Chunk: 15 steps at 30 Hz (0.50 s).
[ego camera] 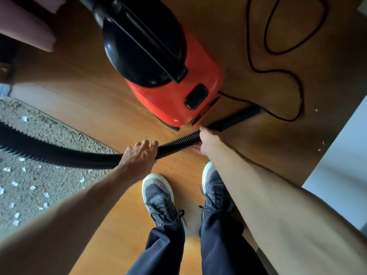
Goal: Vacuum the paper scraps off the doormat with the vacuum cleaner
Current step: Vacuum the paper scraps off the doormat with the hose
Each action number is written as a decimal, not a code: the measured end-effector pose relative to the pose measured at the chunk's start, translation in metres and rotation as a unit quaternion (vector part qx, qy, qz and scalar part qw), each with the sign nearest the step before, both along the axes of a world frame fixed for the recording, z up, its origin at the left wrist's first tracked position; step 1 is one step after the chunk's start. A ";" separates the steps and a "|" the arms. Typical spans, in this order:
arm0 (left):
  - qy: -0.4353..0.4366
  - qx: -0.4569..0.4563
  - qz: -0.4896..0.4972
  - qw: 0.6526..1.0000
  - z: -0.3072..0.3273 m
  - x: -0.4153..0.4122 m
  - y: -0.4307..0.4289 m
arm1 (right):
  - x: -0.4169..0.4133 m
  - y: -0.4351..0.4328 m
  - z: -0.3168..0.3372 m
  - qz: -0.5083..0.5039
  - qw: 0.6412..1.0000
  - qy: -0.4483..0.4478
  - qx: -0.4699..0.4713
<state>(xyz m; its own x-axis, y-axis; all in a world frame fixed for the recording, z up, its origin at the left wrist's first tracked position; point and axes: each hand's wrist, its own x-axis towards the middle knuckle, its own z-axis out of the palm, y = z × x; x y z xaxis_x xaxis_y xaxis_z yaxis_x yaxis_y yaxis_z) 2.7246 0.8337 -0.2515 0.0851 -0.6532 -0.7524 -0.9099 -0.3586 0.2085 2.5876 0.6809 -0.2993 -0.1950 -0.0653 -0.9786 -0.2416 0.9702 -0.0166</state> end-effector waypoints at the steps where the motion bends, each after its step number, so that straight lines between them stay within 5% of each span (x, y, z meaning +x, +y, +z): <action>1: 0.001 -0.006 -0.005 1.000 0.002 -0.001 0.004 | -0.002 0.002 0.004 -0.009 1.000 0.000 0.008; 15: -0.022 0.091 -0.059 0.994 0.162 -0.029 0.063 | -0.043 0.080 0.172 -0.133 0.982 0.114 -0.063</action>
